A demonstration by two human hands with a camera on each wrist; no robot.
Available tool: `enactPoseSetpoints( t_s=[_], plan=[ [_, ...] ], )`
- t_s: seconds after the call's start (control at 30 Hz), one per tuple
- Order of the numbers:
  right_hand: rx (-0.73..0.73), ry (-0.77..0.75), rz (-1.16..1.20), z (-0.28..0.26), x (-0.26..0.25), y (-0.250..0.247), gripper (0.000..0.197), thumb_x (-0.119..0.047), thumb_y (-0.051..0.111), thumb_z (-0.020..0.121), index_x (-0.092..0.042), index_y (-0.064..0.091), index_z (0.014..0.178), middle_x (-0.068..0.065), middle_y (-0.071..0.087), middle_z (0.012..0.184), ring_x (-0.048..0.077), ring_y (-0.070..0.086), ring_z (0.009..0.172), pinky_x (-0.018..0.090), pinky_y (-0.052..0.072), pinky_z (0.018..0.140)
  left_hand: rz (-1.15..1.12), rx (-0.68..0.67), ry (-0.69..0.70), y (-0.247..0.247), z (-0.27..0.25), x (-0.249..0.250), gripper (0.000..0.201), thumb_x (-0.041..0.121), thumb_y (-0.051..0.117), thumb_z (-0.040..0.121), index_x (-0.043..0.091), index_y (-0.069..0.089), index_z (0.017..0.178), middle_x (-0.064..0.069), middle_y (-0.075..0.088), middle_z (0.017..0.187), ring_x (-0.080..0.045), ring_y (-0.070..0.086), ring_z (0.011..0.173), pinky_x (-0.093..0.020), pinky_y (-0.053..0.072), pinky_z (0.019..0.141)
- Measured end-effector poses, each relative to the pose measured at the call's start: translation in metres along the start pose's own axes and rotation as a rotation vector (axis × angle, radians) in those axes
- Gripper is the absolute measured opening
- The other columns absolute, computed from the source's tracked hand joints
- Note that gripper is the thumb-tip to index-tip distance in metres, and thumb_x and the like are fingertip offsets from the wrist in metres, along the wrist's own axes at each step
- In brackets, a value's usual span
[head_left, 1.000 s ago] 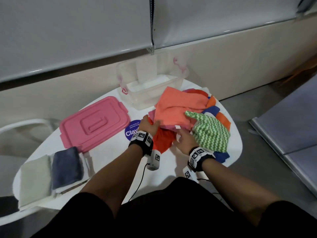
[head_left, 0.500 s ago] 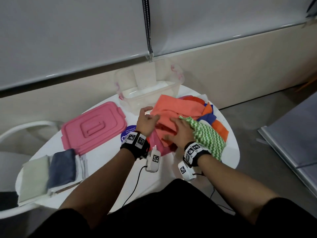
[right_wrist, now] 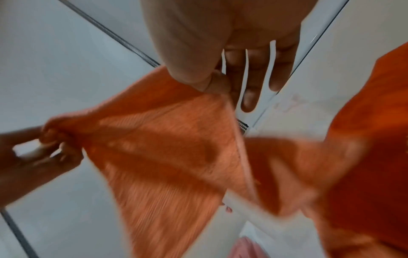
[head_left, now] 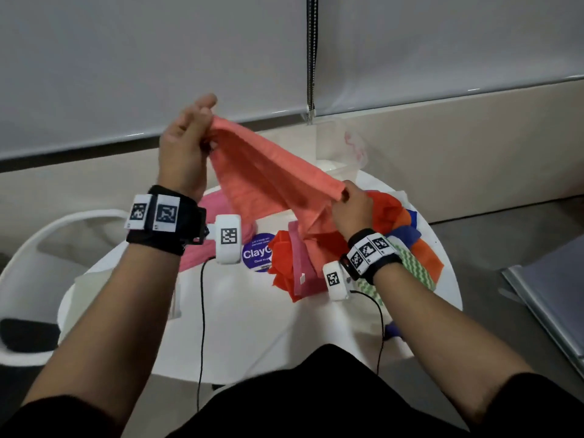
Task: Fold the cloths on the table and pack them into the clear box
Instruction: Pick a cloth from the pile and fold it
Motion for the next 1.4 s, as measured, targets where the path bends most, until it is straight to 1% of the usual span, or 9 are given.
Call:
enactPoseSetpoints(
  t_s=[0.17,0.27,0.33,0.43,0.63,0.83,1.0,1.2,1.4],
  plan=[
    [0.036,-0.081,0.309,0.010,-0.045,-0.011,0.026,-0.007,0.055,0.082,-0.026,0.061,0.066,-0.008,0.067,0.072,0.013,0.064,0.078,0.037,0.053,0.083,0.367,-0.070,0.043,-0.035,-0.007,0.035,0.049,-0.002,0.068,0.084,0.012,0.056,0.130,0.005,0.059,0.087,-0.001,0.057,0.073,-0.016,0.049,0.075],
    [-0.205,-0.200,0.386,-0.012,-0.089,0.018,0.021,-0.015,0.074,0.081,-0.025,0.063,0.095,-0.006,0.068,0.094,0.009,0.064,0.088,0.028,0.051,0.082,0.620,-0.154,0.089,-0.045,-0.016,0.037,0.043,-0.001,0.071,0.083,0.011,0.063,0.124,0.002,0.065,0.094,0.000,0.058,0.080,-0.014,0.047,0.081],
    [-0.413,-0.235,0.284,-0.038,-0.115,0.055,0.060,-0.035,0.084,0.074,-0.032,0.053,0.125,-0.007,0.063,0.117,0.004,0.060,0.103,0.018,0.049,0.083,0.710,-0.148,0.147,-0.050,-0.020,0.040,0.027,0.013,0.075,0.083,0.016,0.071,0.110,-0.003,0.070,0.093,-0.003,0.060,0.080,-0.017,0.049,0.080],
    [-0.583,-0.246,0.131,-0.073,-0.139,0.115,0.093,-0.044,0.088,0.065,-0.033,0.038,0.143,-0.001,0.053,0.137,0.011,0.052,0.122,0.028,0.045,0.098,0.722,-0.081,0.196,-0.063,-0.023,0.050,0.014,0.022,0.074,0.082,0.023,0.075,0.096,-0.002,0.071,0.084,-0.008,0.061,0.073,-0.024,0.053,0.074],
    [-0.444,-0.280,-0.043,-0.106,-0.163,0.169,0.018,-0.021,0.059,0.084,-0.019,0.061,0.102,0.006,0.068,0.093,0.030,0.064,0.086,0.039,0.055,0.075,0.827,-0.010,0.267,-0.106,-0.029,0.075,0.021,0.025,0.064,0.080,0.029,0.076,0.097,0.001,0.073,0.092,-0.011,0.066,0.078,-0.024,0.055,0.075],
    [-0.277,-0.105,-0.005,-0.097,-0.138,0.165,0.016,-0.017,0.057,0.083,-0.031,0.063,0.084,-0.010,0.067,0.081,0.019,0.063,0.080,0.028,0.050,0.072,0.940,0.091,0.223,-0.166,-0.020,0.064,0.019,0.034,0.062,0.086,0.023,0.076,0.091,0.000,0.069,0.089,-0.009,0.061,0.076,-0.023,0.048,0.073],
    [-0.056,0.014,0.000,-0.066,-0.096,0.126,0.017,-0.016,0.062,0.085,-0.029,0.072,0.088,-0.005,0.073,0.086,0.019,0.067,0.086,0.029,0.052,0.077,0.994,0.163,0.072,-0.215,0.000,0.029,0.047,0.035,0.061,0.092,0.005,0.052,0.057,-0.006,0.045,0.055,-0.017,0.043,0.055,-0.029,0.032,0.056],
    [-0.047,-0.009,0.351,-0.057,-0.088,0.092,0.015,-0.011,0.065,0.088,-0.023,0.073,0.084,-0.005,0.072,0.081,0.013,0.063,0.076,0.029,0.052,0.069,0.482,0.040,-0.104,-0.207,-0.013,-0.001,0.020,0.021,0.050,0.102,0.022,0.068,0.093,0.005,0.067,0.082,0.003,0.062,0.069,-0.016,0.048,0.071],
    [-0.154,0.262,0.364,-0.111,-0.027,0.095,0.007,-0.015,0.053,0.069,-0.013,0.054,0.062,-0.009,0.053,0.055,0.005,0.050,0.053,0.016,0.041,0.050,0.463,-0.238,-0.368,-0.214,-0.082,-0.084,0.025,0.023,0.047,0.103,0.010,0.068,0.110,0.003,0.075,0.096,-0.012,0.069,0.093,-0.014,0.052,0.072]
  ],
)
Point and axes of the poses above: each hand's wrist, its own z-axis towards the middle knuckle, its own y-axis out of the palm, x = y × z, the point moved 6 cm from there along z, towards the middle knuckle
